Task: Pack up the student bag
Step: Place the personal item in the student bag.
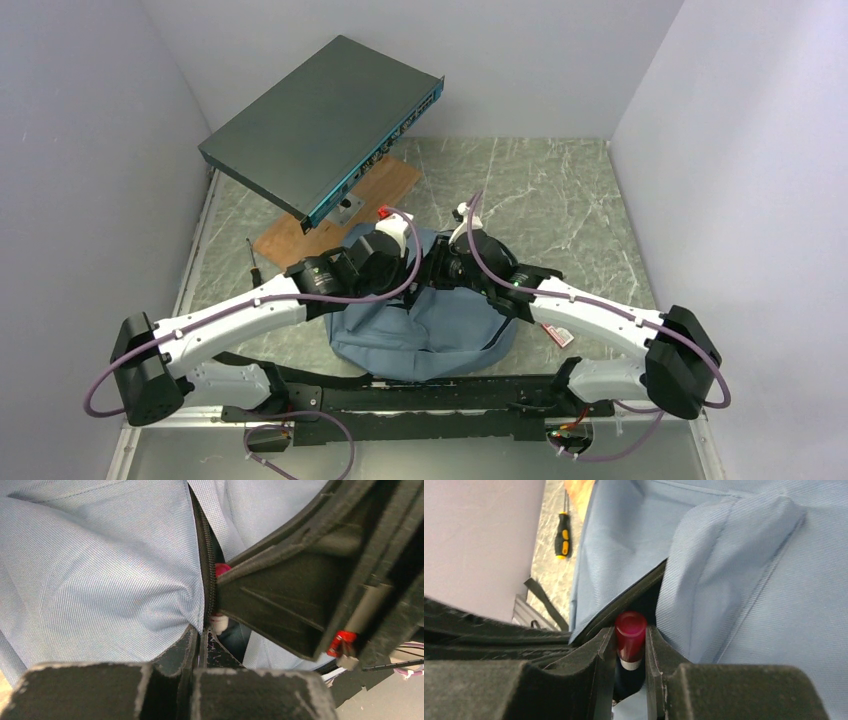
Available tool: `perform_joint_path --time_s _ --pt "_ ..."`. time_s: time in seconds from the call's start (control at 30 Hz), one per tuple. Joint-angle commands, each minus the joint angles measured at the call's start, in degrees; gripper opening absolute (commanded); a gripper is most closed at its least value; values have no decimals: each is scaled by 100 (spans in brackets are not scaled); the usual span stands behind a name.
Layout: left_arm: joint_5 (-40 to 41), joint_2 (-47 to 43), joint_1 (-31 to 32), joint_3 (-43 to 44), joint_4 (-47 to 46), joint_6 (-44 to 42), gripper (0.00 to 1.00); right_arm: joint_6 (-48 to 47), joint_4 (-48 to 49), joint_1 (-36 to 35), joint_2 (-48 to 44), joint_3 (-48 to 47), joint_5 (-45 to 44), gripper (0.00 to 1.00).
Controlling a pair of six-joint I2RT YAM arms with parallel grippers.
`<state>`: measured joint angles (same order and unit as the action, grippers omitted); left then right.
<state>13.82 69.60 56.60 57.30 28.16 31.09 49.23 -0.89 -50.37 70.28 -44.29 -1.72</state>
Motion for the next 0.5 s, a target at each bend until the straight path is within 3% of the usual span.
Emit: perform_joint_path --time_s 0.0,0.2,0.47 --pt "203 -428 -20 52 -325 -79 0 -24 130 -26 52 -35 -616 28" --pt "87 -419 -19 -95 -544 0 0 -190 -378 -17 -40 -413 -193 64" --pt "-15 -362 -19 -94 -531 -94 0 -376 -1416 189 -508 -935 -110 65"
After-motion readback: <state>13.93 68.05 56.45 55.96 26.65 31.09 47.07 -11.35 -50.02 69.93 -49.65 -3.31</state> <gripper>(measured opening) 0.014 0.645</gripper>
